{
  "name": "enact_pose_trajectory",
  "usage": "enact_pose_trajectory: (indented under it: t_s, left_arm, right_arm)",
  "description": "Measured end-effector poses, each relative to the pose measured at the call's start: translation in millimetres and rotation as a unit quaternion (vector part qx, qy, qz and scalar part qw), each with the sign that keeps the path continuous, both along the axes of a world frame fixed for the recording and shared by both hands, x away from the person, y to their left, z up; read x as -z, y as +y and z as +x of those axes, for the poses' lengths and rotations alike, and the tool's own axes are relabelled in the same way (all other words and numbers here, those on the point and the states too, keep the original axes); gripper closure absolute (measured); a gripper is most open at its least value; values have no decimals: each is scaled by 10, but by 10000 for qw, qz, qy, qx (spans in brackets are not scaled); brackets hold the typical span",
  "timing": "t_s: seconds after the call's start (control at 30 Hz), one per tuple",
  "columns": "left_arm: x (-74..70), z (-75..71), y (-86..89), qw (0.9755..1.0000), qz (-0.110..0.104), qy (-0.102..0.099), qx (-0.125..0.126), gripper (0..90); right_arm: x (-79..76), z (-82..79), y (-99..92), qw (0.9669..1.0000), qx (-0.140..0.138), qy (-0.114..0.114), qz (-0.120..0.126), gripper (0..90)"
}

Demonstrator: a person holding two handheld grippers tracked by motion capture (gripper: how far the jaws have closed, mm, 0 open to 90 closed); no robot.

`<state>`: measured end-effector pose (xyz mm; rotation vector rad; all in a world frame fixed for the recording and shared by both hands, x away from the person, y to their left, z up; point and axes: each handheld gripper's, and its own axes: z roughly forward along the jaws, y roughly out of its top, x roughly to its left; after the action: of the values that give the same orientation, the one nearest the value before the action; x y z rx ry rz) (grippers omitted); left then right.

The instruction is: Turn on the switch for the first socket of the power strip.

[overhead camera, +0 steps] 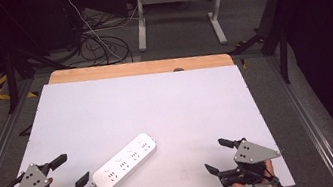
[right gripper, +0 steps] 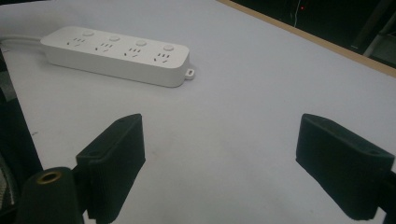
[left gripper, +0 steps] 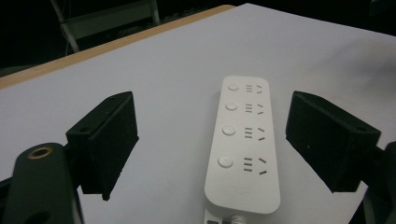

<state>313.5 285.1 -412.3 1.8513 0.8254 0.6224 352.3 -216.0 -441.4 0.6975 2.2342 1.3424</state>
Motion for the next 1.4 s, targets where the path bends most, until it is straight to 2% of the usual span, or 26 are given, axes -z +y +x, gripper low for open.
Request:
enact_pose_trajectory:
  t_s: [0.27, 0.47, 0.63, 0.7, 0.77, 0.83, 0.87, 0.9, 0.97, 1.0, 1.07, 1.23, 1.27, 1.4]
  left_arm:
    - [-50, 106, -118, 9998, 26, 117, 163, 221]
    - [-63, 190, -180, 9996, 119, 202, 163, 273]
    - [-77, 274, -160, 9990, -111, 349, 240, 334]
    - [-80, 299, -157, 9989, -99, 397, 226, 362]
    - [-76, 319, -162, 9992, -76, 333, 191, 366]
    - [-69, 340, -173, 9991, -54, 365, 209, 401]
    - [-65, 355, -180, 9989, -78, 398, 233, 416]
    - [-56, 375, -179, 9976, -157, 611, 298, 434]
    - [-55, 410, -181, 9969, -236, 678, 307, 439]
    - [-59, 413, -198, 9975, -149, 645, 247, 447]
    - [-60, 429, -229, 9978, -4, 638, 188, 408]
    - [-52, 446, -243, 9974, 60, 660, 276, 440]
    - [-53, 450, -239, 9975, 104, 641, 288, 466]
    - [-49, 475, -231, 9955, 163, 863, 356, 631]
  right_arm:
    - [7, 5, -9, 10000, -14, 9, -14, 163]
    - [9, 8, -13, 10000, -27, 13, 2, 163]
    - [10, 7, -12, 10000, -25, 16, -7, 163]
    - [11, 7, -12, 10000, -28, 17, -2, 163]
    - [13, 9, -14, 10000, -34, 20, -4, 163]
    - [16, 11, -13, 10000, -35, 31, -7, 163]
    - [17, 12, -13, 10000, -35, 33, -9, 163]
    - [17, 11, -12, 10000, -34, 41, -1, 163]
    - [17, 11, -11, 10000, -39, 36, -7, 163]
    - [17, 11, -12, 10000, -41, 31, -9, 164]
    - [17, 9, -14, 10000, -45, 19, -19, 167]
    - [23, 14, -19, 10000, -49, 25, -28, 169]
    - [23, 13, -19, 10000, -50, 24, -29, 169]
    - [23, 13, -21, 10000, -47, 16, -29, 170]
